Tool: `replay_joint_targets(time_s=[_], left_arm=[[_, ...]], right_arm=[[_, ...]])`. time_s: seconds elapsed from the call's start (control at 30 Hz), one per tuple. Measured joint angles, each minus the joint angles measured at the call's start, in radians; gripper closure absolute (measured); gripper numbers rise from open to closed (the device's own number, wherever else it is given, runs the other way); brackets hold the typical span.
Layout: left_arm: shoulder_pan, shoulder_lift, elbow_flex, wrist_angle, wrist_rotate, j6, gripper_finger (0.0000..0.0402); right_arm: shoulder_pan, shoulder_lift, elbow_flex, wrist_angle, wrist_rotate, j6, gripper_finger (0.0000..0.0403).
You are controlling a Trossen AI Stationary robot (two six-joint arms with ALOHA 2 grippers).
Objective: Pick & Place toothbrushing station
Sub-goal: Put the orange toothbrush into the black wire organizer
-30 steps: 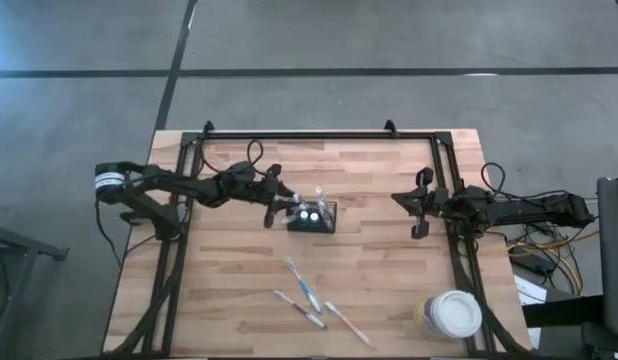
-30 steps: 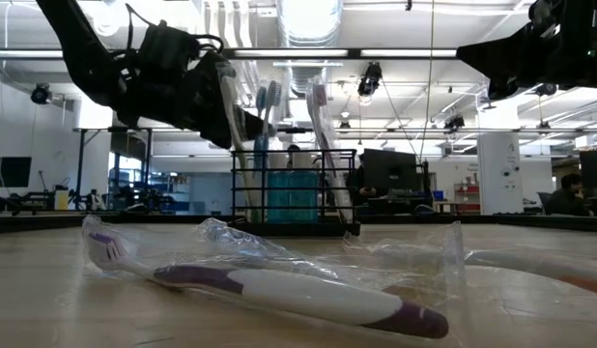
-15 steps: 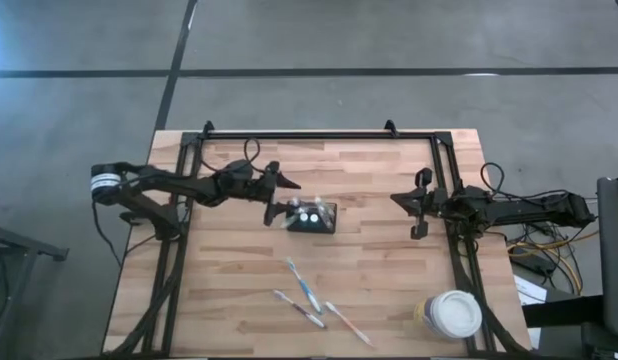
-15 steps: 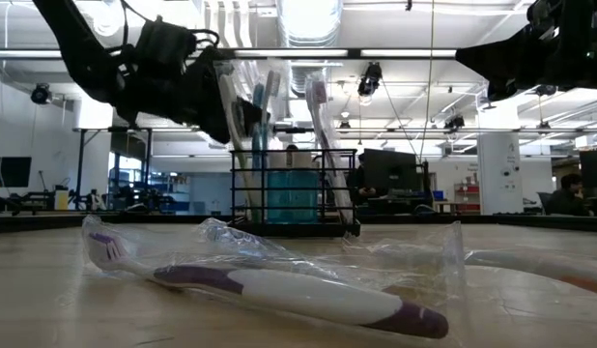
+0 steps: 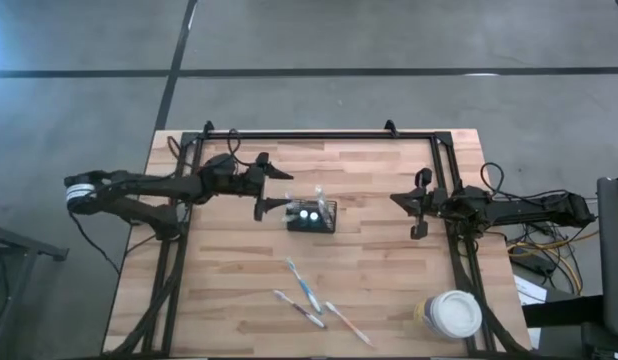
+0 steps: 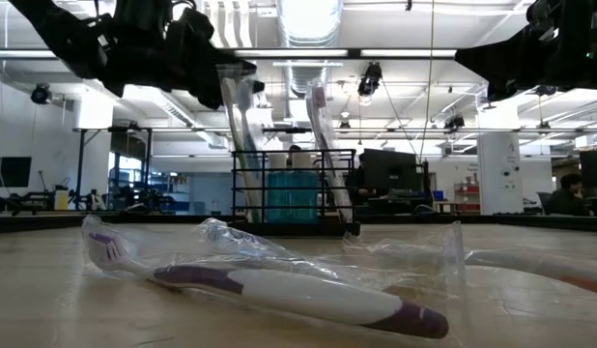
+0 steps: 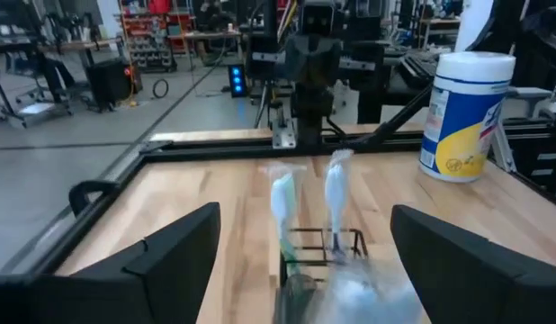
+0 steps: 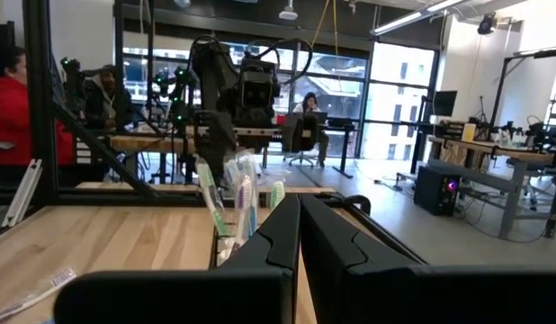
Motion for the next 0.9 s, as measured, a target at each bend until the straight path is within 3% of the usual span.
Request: replay_joint_targets(time_s=[0.2, 0.37, 0.53, 0.73, 0.9], left_arm=[[0.001, -0.123, 0.001, -0.037, -0.008, 0.025, 0.0072], [-0.01, -0.371, 0.087, -0.414, -0.009, 0.084, 0.0101], [-0.032, -0.602, 0.189, -0.781, -0.024, 0.165, 0.0194], [-0.033, -0.794, 0.17, -0.956, -0.055, 0.204, 0.0369], [-0.032, -0.922, 0.052, -0.943, -0.098, 0.185, 0.0393]], right_arm=[[0.0, 0.0, 0.0, 0.0, 0.0, 0.002, 0.0394], [0.0, 0.0, 0.0, -0.003, 0.0, 0.003, 0.0394], [0.0, 0.0, 0.0, -0.008, 0.0, 0.003, 0.0394], [0.0, 0.0, 0.0, -0.008, 0.0, 0.009, 0.0394], [0.0, 0.0, -0.001, -0.008, 0.0, 0.045, 0.0394]])
